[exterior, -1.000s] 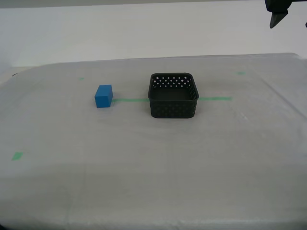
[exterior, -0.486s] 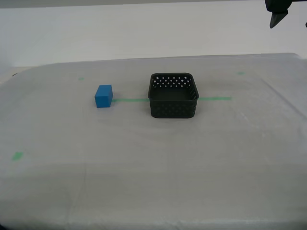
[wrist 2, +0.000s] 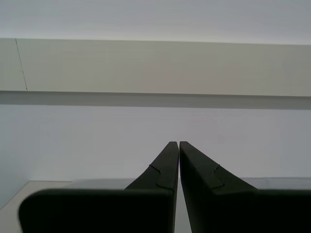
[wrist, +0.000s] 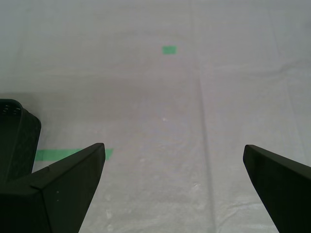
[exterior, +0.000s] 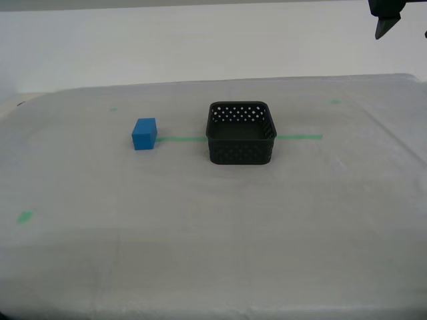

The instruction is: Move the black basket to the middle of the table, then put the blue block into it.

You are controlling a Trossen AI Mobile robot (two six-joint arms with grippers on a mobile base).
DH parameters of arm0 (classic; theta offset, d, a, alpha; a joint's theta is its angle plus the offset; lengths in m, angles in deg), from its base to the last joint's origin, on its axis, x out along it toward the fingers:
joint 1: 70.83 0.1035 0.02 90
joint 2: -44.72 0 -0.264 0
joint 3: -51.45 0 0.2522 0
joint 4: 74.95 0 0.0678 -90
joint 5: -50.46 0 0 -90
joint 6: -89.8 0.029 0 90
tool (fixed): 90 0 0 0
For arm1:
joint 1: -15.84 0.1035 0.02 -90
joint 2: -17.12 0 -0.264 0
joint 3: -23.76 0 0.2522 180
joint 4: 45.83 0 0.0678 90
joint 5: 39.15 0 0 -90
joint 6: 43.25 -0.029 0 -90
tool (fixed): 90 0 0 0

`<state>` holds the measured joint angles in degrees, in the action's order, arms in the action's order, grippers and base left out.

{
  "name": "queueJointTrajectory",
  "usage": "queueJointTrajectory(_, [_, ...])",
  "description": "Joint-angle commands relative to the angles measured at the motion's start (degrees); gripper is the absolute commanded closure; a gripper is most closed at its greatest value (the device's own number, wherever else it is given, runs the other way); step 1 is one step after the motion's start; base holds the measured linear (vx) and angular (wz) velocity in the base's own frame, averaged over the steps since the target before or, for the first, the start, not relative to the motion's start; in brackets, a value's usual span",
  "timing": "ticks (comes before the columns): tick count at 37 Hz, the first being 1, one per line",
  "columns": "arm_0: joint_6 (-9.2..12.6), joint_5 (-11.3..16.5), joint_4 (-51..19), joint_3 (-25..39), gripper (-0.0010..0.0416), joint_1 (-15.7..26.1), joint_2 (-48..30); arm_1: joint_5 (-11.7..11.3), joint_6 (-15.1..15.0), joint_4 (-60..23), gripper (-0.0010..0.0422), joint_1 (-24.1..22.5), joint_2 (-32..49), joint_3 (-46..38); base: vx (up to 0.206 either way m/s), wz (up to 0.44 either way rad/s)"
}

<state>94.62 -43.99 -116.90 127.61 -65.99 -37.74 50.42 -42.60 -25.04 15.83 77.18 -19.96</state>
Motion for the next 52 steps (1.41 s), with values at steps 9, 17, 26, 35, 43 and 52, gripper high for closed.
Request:
queueJointTrajectory(9, [0.04,-0.17,0.11,0.00,0.0007,-0.02,0.02,0.09,0.17,-4.39,0.0412,-0.07,-0.02,-1.38,0.000,0.000])
queueJointTrajectory(17, [0.04,-0.17,0.11,0.00,0.0007,-0.02,0.02,0.09,0.42,-14.16,0.0412,-0.13,-0.02,-5.25,0.000,0.000])
queueJointTrajectory(26, [0.04,-0.17,0.11,0.00,0.0007,-0.02,0.02,-0.02,3.19,-34.34,0.0412,-0.50,-0.02,-13.73,0.000,0.000])
queueJointTrajectory(35, [0.04,-0.17,0.09,0.00,0.0007,-0.02,0.02,-1.90,8.17,-52.70,0.0412,-0.52,0.02,-22.27,0.000,0.000])
queueJointTrajectory(43, [0.04,-0.17,0.11,0.00,0.0007,-0.02,0.02,-2.12,12.15,-63.49,0.0412,-0.66,0.02,-26.84,0.000,0.000])
queueJointTrajectory(52, [0.04,-0.17,0.11,0.00,0.0007,-0.02,0.02,-2.12,16.35,-73.46,0.0412,-0.70,0.35,-30.51,0.000,0.000])
